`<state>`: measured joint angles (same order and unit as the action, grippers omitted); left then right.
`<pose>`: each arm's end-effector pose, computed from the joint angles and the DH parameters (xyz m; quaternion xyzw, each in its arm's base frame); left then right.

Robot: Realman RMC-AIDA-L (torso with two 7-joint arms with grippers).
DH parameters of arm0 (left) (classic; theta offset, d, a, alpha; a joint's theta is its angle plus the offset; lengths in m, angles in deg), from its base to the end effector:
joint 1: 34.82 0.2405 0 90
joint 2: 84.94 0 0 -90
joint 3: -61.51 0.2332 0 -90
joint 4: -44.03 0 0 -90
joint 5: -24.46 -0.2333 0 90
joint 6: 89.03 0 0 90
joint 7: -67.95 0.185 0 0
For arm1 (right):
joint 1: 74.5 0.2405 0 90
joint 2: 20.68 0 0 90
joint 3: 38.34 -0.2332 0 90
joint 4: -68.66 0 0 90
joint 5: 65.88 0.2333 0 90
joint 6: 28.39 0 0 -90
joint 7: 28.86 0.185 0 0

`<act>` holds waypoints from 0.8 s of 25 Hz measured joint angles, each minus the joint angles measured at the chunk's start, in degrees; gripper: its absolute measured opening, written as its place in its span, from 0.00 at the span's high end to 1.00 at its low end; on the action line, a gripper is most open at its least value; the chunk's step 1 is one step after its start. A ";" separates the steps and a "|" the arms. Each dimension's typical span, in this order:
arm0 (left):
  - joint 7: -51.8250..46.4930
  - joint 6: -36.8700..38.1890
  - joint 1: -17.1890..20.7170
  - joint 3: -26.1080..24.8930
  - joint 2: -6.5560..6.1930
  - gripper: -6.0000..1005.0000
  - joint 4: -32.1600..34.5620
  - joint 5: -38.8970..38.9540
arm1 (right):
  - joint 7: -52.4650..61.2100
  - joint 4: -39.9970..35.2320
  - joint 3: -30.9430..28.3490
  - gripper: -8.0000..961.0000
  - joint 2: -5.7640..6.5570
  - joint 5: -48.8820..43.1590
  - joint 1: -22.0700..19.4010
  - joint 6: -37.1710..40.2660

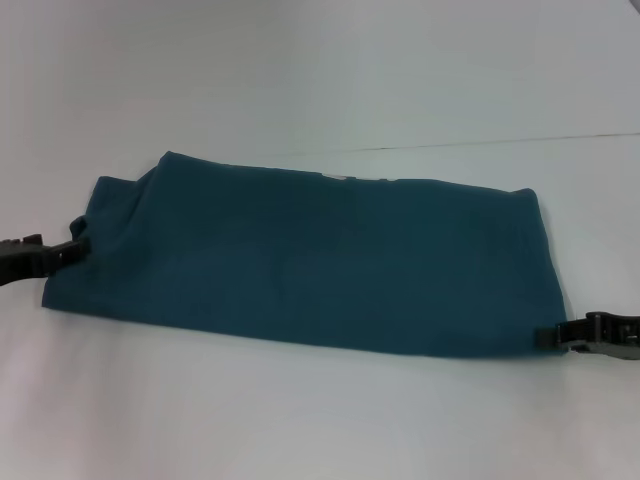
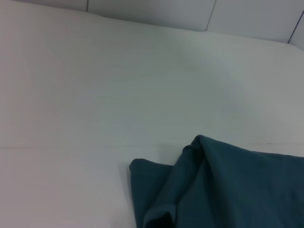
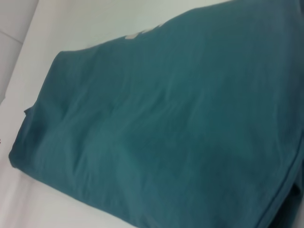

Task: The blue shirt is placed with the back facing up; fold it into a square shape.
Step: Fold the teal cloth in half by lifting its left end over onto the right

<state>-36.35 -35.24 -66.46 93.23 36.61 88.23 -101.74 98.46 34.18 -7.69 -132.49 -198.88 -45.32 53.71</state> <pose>-0.3281 0.4310 0.0312 -0.7900 -0.4405 -0.1511 0.3988 0.3422 0.3485 0.0196 -0.7425 0.6352 0.1518 0.1488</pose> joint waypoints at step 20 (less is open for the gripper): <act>-0.38 -0.78 0.50 0.00 0.63 0.25 -1.48 -3.05 | -0.91 -0.23 0.19 0.97 0.35 0.21 0.23 -0.19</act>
<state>-36.72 -36.02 -65.96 93.23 37.24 86.75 -104.79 97.55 33.94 -7.51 -132.15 -198.68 -45.09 53.52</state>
